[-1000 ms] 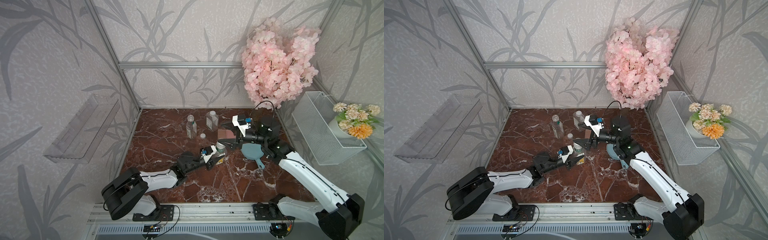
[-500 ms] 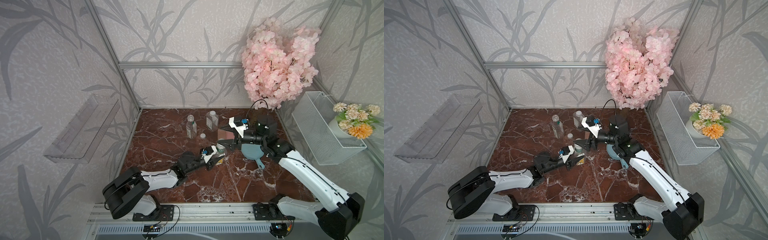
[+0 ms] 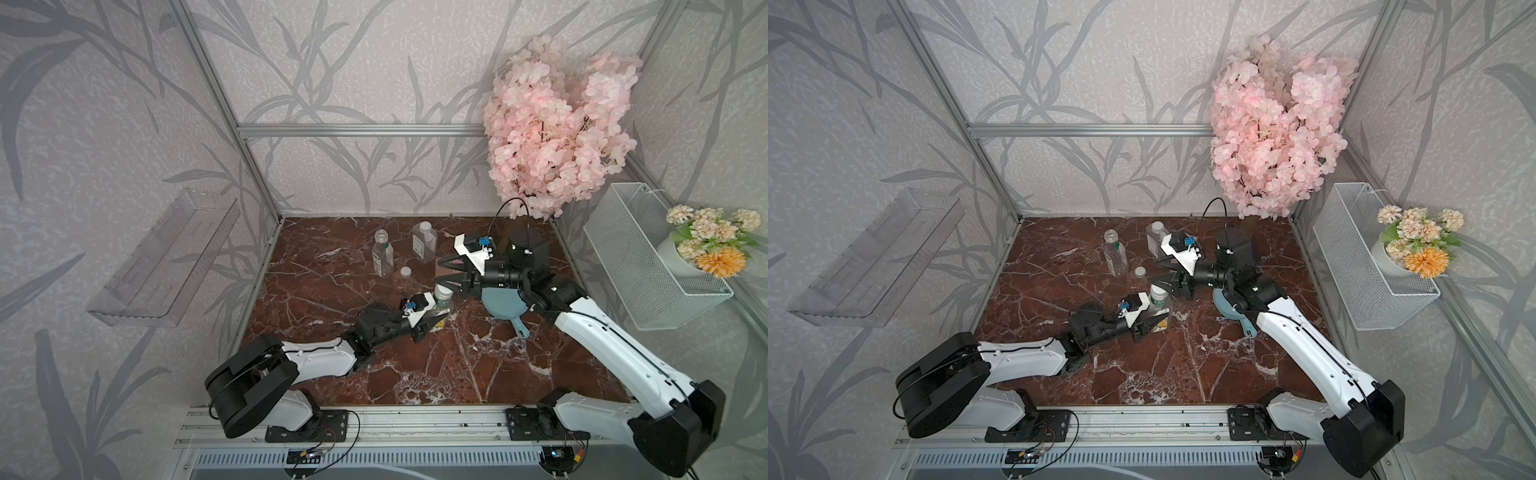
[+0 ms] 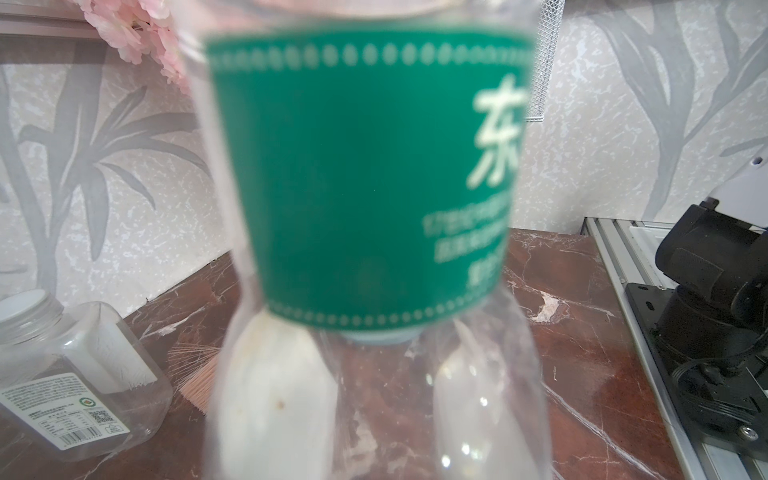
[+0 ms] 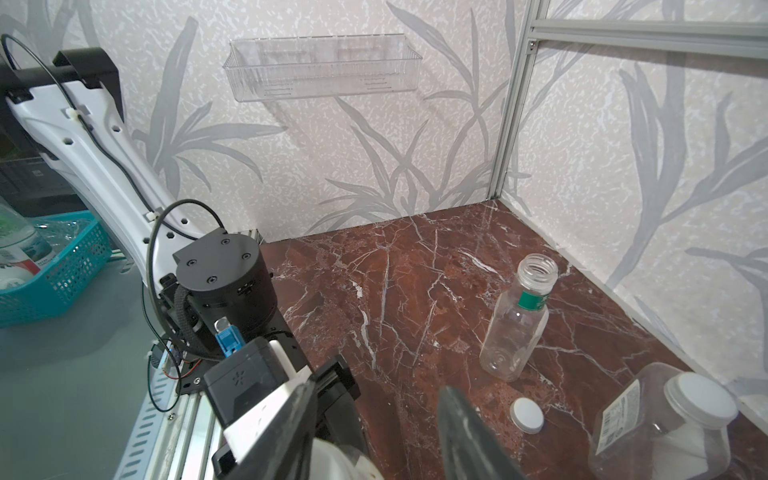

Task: Screw on the bottle caps
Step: Screw the bottle cap onto the plastic bottle.

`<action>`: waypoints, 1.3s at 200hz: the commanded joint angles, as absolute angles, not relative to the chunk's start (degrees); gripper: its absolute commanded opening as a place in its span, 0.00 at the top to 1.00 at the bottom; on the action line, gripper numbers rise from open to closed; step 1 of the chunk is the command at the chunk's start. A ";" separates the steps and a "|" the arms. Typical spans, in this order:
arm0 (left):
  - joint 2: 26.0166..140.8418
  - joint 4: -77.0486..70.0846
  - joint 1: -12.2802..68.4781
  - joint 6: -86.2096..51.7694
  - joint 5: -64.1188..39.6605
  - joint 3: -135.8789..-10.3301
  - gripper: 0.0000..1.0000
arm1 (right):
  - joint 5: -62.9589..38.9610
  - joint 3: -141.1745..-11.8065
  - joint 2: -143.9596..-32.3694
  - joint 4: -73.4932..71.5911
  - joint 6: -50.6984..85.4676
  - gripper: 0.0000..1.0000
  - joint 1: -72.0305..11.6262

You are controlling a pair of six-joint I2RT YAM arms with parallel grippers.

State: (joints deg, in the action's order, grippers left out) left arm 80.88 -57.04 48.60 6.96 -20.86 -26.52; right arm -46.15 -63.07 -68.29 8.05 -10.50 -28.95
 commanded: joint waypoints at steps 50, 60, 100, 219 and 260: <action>80.76 -61.35 48.78 8.21 -20.75 -27.51 0.81 | -45.45 -64.78 -69.43 14.97 -11.68 0.61 -29.26; 80.71 -61.34 48.78 8.26 -20.59 -27.55 0.81 | -45.30 -65.03 -69.61 15.91 -11.86 0.62 -29.29; 80.69 -61.48 48.78 8.54 -20.48 -27.68 0.81 | -45.20 -64.65 -70.05 17.37 -11.87 0.64 -29.31; 78.71 -64.14 48.78 8.79 -19.30 -26.23 0.81 | -50.52 -58.02 -69.78 7.11 -3.76 0.72 -28.74; 78.57 -64.56 48.80 9.11 -18.48 -25.75 0.81 | -50.94 -57.28 -70.22 6.07 -0.65 0.73 -28.77</action>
